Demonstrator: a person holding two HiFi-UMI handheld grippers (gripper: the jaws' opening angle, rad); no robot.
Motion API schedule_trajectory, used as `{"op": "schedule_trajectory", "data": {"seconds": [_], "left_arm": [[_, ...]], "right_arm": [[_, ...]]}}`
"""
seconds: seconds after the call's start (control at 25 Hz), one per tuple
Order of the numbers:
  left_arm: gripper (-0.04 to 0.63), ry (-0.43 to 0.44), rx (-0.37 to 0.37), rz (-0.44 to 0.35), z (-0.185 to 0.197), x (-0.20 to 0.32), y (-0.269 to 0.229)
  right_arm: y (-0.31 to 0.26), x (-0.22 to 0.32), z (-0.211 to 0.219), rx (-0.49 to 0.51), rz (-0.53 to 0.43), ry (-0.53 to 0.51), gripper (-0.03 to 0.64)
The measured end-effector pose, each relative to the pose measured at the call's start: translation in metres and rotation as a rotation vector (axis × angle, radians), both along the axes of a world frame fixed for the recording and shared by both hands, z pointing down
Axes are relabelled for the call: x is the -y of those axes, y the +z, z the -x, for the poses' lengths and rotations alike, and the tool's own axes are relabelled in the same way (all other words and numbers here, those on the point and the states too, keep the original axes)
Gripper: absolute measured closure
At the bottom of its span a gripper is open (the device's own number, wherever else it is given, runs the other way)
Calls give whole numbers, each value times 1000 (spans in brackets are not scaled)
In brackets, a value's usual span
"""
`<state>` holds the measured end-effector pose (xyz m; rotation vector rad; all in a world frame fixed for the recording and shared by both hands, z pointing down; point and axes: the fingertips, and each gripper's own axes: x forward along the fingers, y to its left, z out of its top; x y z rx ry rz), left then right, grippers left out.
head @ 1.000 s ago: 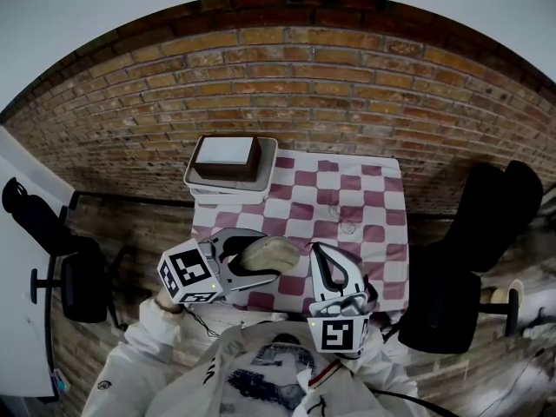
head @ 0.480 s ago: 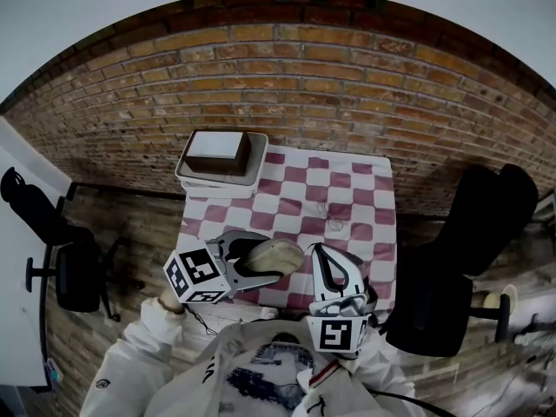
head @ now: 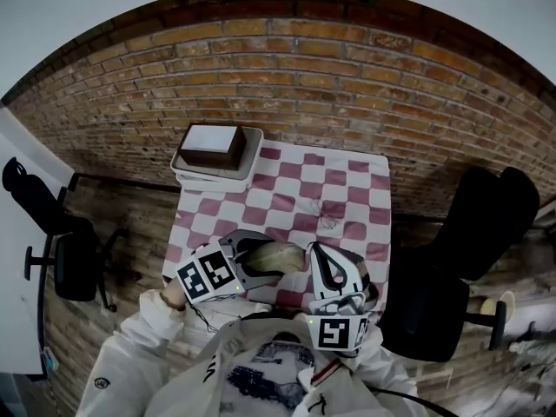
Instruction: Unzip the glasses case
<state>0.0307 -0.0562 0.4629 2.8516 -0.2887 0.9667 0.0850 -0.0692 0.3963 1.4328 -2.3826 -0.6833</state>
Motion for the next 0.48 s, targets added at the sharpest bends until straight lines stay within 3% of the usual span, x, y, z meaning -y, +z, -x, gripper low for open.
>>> {"op": "schedule_trajectory", "data": {"seconds": [0.48], "left_arm": [[302, 25, 177, -60, -20, 3, 25]], "right_arm": [[10, -1, -14, -65, -21, -49, 600]]}}
